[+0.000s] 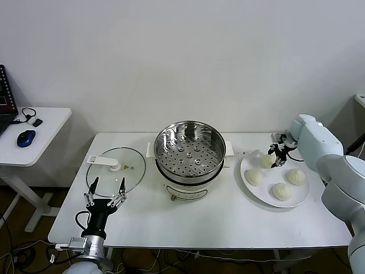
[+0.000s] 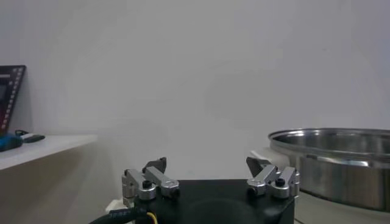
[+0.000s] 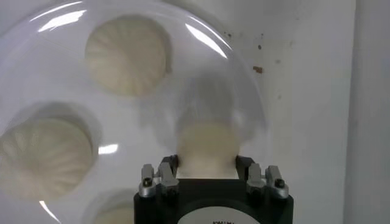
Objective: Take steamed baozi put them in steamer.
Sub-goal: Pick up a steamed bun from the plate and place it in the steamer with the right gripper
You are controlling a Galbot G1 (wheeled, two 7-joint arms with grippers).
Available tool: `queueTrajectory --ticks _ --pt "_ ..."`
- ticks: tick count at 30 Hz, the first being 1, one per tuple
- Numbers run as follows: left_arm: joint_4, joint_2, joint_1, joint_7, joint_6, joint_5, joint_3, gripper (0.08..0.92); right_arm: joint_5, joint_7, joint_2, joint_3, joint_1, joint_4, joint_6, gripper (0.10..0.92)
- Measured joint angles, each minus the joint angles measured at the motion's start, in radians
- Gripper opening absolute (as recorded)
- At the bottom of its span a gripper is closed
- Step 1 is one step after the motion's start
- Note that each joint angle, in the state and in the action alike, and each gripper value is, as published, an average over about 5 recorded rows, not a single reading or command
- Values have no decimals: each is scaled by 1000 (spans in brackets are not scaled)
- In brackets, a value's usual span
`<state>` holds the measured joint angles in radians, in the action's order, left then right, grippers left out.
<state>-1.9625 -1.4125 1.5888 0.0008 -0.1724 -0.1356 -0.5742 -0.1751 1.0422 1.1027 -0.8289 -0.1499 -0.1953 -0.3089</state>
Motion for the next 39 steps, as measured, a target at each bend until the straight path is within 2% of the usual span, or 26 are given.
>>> queueTrajectory --ticks 9,17,22,30,39 --pt "-13 3 4 1 6 -3 -12 823 163 9 -65 -207 -141 -153 7 630" --pt "-14 6 1 1 10 -5 -15 823 370 -21 -121 -482 -379 -451 20 643" --pt "-20 6 3 1 12 -5 -15 823 439 -65 -133 -622 -522 -649 -4 645" --pt "-14 9 4 1 10 2 -10 823 422 -186 -105 -773 -661 -843 -157 666" --pt "-3 3 -1 0 7 8 -6 823 277 -347 29 -806 -679 -826 -370 653"
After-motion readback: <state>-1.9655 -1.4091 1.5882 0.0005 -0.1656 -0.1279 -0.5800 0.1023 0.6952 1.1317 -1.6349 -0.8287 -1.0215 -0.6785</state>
